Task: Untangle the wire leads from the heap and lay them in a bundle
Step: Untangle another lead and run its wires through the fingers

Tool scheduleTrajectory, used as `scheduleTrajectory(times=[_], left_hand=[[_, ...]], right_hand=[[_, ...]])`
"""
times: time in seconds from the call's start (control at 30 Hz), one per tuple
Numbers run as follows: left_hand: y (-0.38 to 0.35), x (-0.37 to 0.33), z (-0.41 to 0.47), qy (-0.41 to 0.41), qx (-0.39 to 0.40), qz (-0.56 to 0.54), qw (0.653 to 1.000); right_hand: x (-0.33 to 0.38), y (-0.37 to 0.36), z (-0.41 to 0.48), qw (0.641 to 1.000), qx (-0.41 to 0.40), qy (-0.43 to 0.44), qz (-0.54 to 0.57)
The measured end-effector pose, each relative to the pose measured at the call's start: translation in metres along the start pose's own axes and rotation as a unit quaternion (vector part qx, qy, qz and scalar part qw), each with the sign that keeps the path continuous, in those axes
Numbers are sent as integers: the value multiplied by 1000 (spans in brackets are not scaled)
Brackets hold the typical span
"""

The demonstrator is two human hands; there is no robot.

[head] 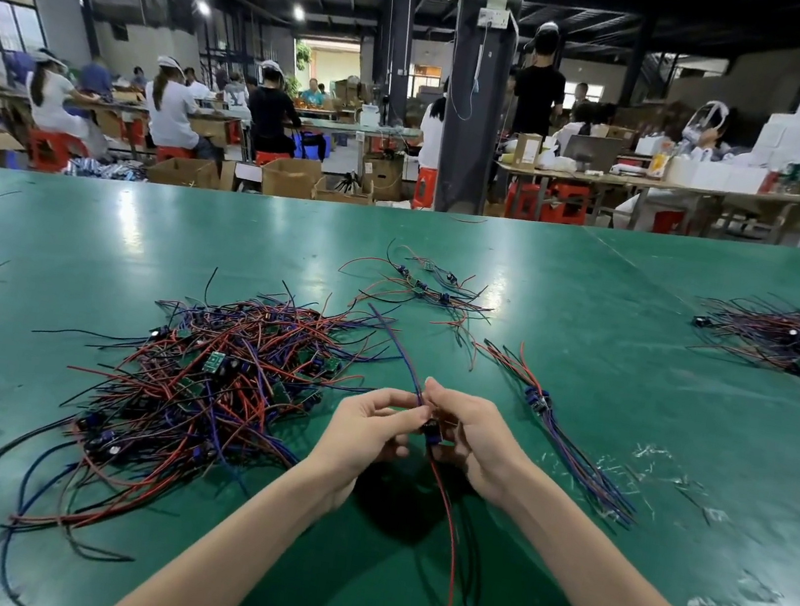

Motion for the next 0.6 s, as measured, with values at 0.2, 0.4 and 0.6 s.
scheduleTrajectory(times=[0.2, 0.4, 0.6], left_hand=[[9, -3, 3, -35, -36, 33, 998], [9, -3, 3, -49, -48, 20, 997], [11, -4, 4, -46, -71, 30, 996]], right_hand=[[-2, -4, -3, 996, 72, -10, 45], [-1, -5, -4, 995, 72, -4, 67], [1, -5, -4, 996, 71, -22, 39]])
Point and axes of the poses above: each hand's wrist, its own z-axis towards the middle knuckle, its own y-axis out of the back of the hand, x = y × z, the point moved 1 cm from there along z, towards the middle knuckle, and after that the axes turned 7 degrees about y, right-handed, at the moved point
